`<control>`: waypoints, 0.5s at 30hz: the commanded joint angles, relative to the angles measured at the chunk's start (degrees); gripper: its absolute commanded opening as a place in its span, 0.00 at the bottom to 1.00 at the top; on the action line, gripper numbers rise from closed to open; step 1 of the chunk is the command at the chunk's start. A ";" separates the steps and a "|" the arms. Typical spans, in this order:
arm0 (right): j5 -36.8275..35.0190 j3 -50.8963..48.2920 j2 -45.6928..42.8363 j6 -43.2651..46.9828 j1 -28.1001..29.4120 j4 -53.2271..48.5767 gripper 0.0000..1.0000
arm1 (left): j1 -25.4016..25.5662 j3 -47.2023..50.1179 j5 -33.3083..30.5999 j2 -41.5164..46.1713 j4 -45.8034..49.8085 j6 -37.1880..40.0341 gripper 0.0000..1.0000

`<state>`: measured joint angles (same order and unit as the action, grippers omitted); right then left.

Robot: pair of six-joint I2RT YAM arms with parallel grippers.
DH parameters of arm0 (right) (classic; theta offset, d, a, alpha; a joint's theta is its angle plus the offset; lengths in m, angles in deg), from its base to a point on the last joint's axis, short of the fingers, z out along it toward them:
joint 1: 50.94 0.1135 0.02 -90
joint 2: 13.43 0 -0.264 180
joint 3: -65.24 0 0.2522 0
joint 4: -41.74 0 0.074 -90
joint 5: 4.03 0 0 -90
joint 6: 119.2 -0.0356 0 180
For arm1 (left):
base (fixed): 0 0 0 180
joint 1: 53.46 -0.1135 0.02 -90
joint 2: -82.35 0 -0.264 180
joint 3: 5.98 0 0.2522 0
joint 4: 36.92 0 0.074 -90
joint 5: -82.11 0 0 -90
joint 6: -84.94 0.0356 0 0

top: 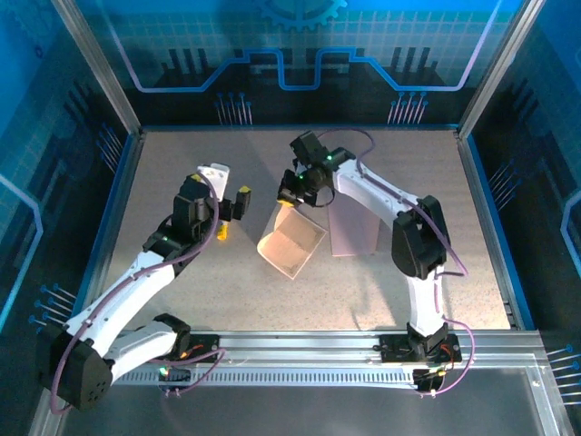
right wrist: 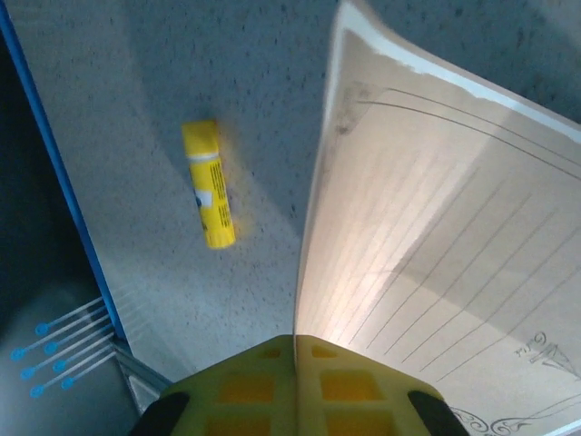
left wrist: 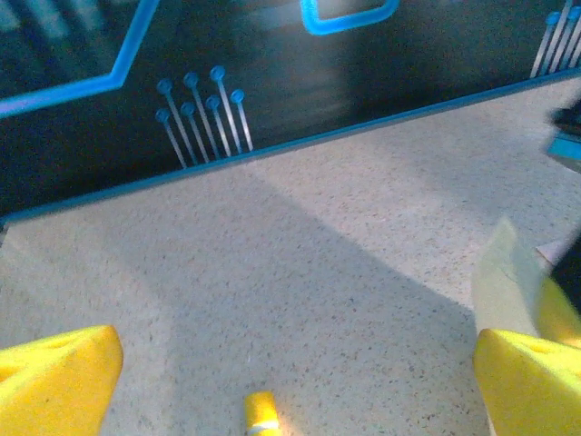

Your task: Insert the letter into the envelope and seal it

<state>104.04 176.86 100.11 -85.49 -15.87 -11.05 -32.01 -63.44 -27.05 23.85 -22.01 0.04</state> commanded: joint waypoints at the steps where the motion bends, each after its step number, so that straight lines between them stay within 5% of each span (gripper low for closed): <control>1: 0.93 -10.01 -6.20 -0.35 0.26 13.85 0.00 | -3.28 1.53 2.17 -0.69 -1.16 -9.03 0.99; 15: 0.66 -37.80 -18.86 2.28 -0.88 32.16 0.00 | -6.42 1.04 12.45 -5.67 -2.05 -14.34 1.00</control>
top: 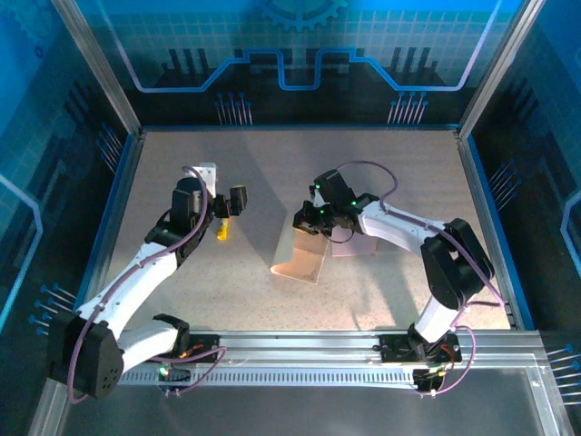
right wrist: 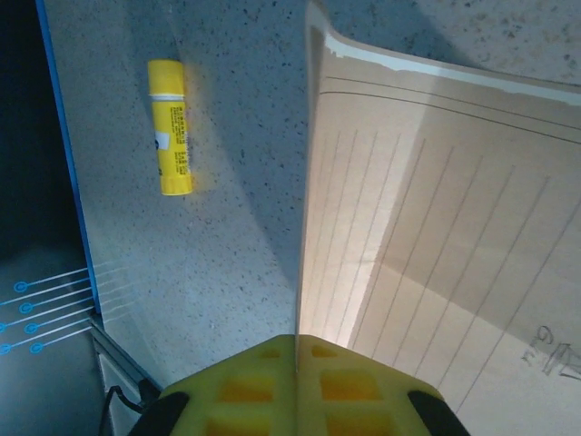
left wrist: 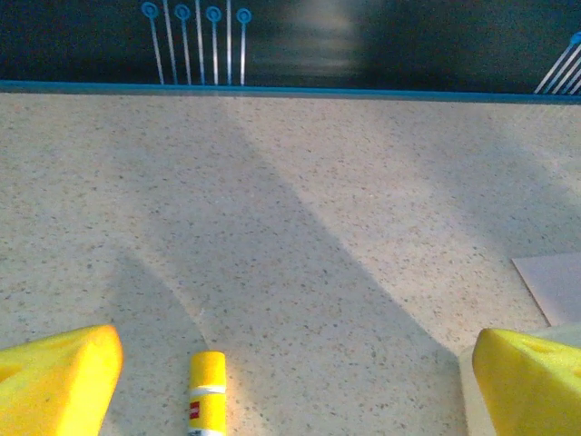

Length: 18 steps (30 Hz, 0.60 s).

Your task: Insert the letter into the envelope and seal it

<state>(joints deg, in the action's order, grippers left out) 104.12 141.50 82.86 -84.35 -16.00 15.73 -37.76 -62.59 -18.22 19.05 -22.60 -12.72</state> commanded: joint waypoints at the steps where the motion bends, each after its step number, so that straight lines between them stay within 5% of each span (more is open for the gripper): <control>1: 0.73 -3.17 -1.85 1.00 -0.92 6.10 0.00 | -0.76 0.20 4.33 -1.17 -1.44 -1.81 0.99; 18: 5.21 -9.93 -7.75 8.17 -6.82 4.61 0.00 | -4.37 -0.13 20.87 -5.79 -2.22 -5.83 0.99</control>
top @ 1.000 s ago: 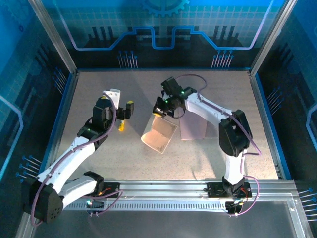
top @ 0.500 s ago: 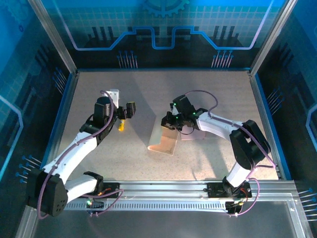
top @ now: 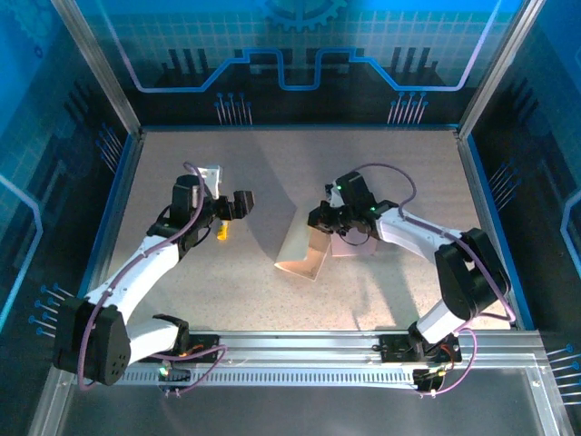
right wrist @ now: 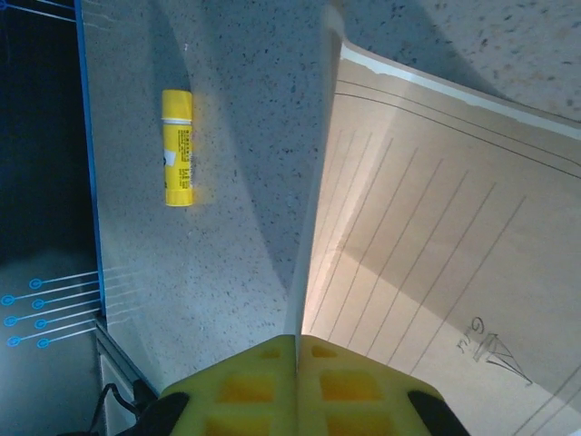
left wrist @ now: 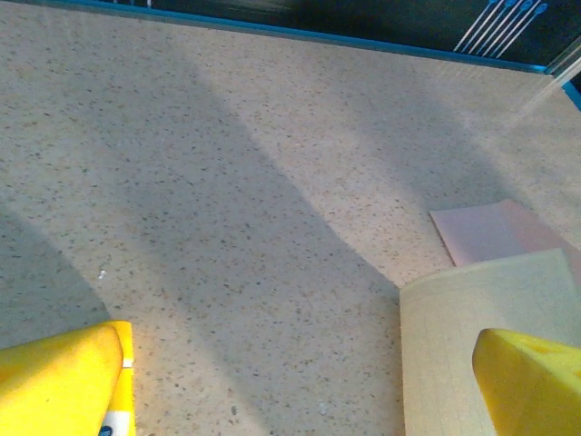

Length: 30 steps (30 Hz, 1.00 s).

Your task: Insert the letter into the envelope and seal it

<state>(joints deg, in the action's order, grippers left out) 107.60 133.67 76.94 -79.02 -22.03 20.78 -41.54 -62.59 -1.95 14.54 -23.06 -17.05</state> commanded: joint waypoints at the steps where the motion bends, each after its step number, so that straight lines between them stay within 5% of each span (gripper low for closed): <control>1: 1.67 -3.05 -2.16 3.07 -1.02 -0.36 0.00 | -0.68 -0.25 5.51 -1.70 -1.89 -1.71 0.99; 13: 1.47 -14.01 -1.76 3.45 -3.48 7.38 0.00 | -0.76 -1.09 11.10 -5.37 -2.91 -2.90 0.99; 25: 4.26 -11.07 -0.34 4.36 -3.95 7.23 0.00 | -0.76 -3.54 26.11 -14.15 -3.93 -3.94 0.99; 30: 5.51 -10.30 0.83 4.17 -4.04 7.75 0.00 | -0.71 -4.75 27.42 -18.72 -4.10 -7.72 0.99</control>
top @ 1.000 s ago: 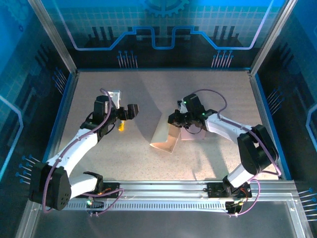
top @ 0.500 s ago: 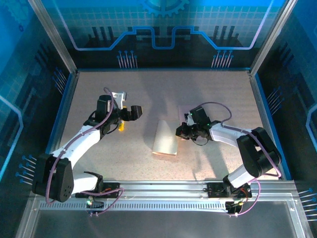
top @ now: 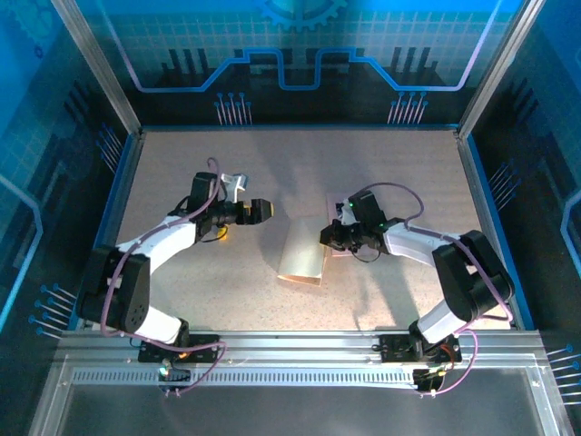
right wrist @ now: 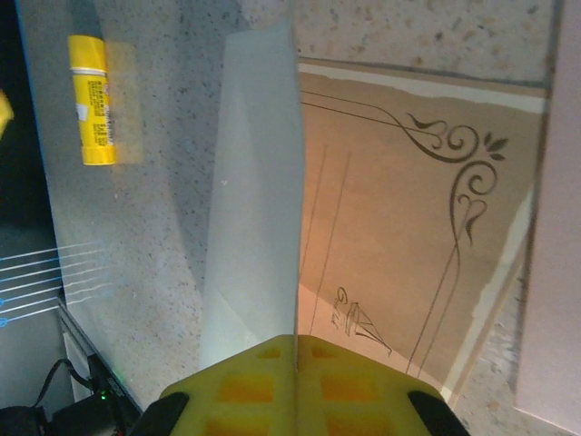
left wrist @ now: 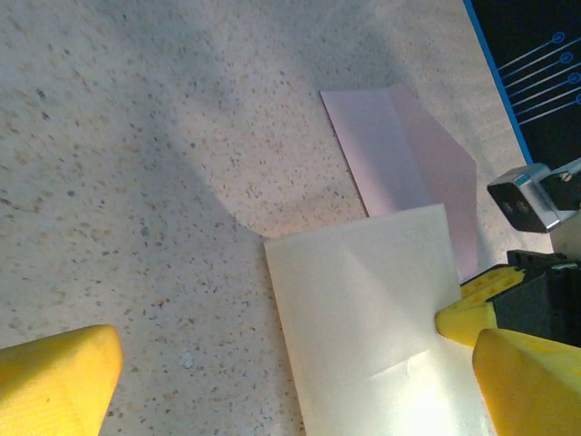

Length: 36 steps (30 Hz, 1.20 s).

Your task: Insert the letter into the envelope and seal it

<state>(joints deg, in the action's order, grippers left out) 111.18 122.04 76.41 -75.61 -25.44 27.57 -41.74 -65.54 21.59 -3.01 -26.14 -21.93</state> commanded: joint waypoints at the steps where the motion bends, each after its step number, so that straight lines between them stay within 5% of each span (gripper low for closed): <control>1: 1.79 1.38 1.83 0.58 -0.70 0.73 0.00 | -0.49 -1.77 3.92 -1.51 -1.28 -3.48 0.99; 36: 0.91 4.08 12.76 -0.76 -1.41 1.37 0.00 | 13.99 -8.16 -5.82 -13.11 8.69 -6.32 0.98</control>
<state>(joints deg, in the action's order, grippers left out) 111.95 124.89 88.00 -75.89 -25.68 28.51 -28.58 -72.08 17.30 -15.07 -18.80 -27.28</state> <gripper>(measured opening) 0.064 0.982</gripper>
